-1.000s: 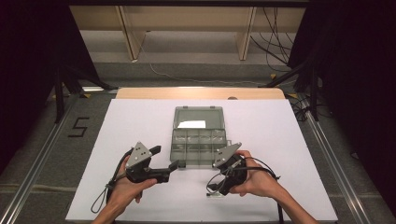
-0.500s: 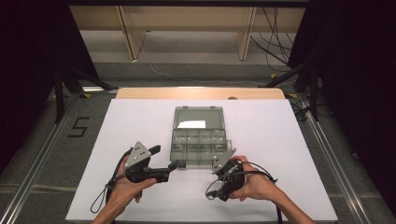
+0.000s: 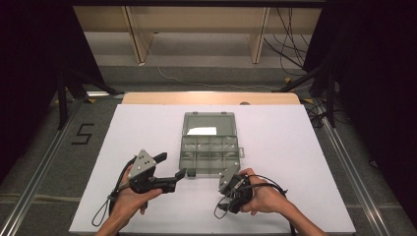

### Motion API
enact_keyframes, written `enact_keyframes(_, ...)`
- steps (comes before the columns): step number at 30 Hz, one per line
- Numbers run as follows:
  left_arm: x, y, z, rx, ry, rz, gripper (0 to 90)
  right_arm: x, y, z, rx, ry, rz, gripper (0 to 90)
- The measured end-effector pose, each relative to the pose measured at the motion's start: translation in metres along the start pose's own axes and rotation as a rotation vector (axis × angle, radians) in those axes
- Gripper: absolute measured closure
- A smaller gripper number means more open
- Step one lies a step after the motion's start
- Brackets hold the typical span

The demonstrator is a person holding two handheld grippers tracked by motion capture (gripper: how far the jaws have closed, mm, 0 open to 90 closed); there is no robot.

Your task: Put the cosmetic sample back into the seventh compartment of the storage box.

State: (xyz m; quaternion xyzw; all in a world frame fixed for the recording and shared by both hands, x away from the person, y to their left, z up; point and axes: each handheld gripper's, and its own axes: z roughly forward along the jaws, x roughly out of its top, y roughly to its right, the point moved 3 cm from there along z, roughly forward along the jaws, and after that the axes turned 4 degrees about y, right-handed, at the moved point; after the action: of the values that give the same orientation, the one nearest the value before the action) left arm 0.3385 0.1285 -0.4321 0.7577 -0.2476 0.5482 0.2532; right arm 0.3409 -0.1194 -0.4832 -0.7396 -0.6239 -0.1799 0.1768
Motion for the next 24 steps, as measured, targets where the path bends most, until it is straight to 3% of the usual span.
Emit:
enact_keyframes(2, -0.0003, -0.0006, 0.0008, -0.008, 0.001, 0.003, 16.1, -0.0018, 0.0014, 0.0014, 0.001, -0.024, -0.025, 58.2)
enact_keyframes(7, -0.0002, -0.0006, 0.0013, -0.009, 0.0, 0.01, 16.2, -0.0044, 0.0007, 0.0038, 0.02, -0.045, -0.032, 65.8)
enact_keyframes(12, -0.0006, -0.0001, 0.0012, -0.006, -0.002, 0.003, 16.2, -0.0055, -0.0006, 0.0055, 0.025, -0.068, -0.063, 80.1)
enact_keyframes(15, -0.001, -0.0004, 0.0015, -0.005, -0.008, 0.002, 16.2, -0.005, -0.0002, 0.0058, 0.026, -0.064, -0.081, 81.2)
enact_keyframes(23, -0.0012, 0.0, 0.0026, -0.009, -0.01, 0.011, 16.2, -0.0022, 0.002, 0.0014, -0.001, -0.042, -0.065, 81.3)
enact_keyframes(24, -0.0011, 0.0001, 0.0025, -0.01, -0.008, 0.01, 16.2, -0.0015, 0.003, -0.0011, -0.008, -0.02, -0.058, 81.3)
